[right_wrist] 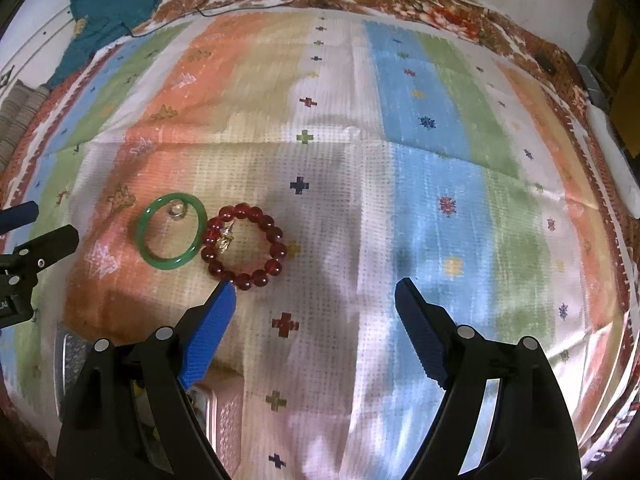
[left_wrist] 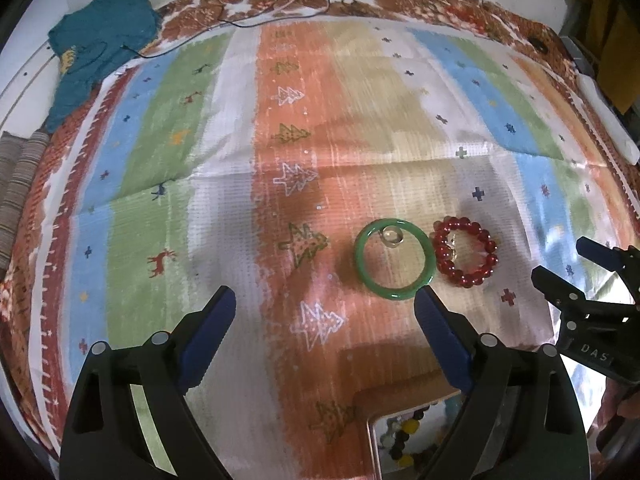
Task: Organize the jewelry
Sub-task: 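Move the left tool to the green bangle while the right moves to the red bead bracelet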
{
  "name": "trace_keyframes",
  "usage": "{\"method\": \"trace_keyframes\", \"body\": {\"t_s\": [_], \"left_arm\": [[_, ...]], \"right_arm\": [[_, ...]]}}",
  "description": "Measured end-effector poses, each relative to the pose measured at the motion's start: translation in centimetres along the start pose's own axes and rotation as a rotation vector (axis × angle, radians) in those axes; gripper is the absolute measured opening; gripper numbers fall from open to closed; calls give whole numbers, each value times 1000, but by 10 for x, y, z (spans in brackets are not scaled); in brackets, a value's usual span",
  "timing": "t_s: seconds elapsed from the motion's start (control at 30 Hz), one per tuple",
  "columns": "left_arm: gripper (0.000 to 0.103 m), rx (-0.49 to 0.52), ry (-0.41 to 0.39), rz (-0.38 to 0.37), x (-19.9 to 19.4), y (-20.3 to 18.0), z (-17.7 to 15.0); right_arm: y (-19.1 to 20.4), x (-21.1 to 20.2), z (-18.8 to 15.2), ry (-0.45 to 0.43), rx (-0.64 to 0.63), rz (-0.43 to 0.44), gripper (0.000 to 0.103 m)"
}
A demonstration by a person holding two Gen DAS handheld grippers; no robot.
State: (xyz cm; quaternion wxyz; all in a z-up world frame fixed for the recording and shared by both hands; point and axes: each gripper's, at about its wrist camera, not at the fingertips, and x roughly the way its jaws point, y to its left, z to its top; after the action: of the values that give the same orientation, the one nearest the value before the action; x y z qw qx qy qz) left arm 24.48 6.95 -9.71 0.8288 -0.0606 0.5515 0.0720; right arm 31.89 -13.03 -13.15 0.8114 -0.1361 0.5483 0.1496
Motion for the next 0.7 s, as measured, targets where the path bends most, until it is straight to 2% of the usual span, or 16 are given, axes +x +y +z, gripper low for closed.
{"method": "trace_keyframes", "body": {"t_s": [0.43, 0.7], "left_arm": [[87, 47, 75, -20, 40, -4, 12], [80, 72, 107, -25, 61, -10, 17]], "right_arm": [[3, 41, 11, 81, -5, 10, 82], [10, 55, 20, 98, -25, -9, 82]]}}
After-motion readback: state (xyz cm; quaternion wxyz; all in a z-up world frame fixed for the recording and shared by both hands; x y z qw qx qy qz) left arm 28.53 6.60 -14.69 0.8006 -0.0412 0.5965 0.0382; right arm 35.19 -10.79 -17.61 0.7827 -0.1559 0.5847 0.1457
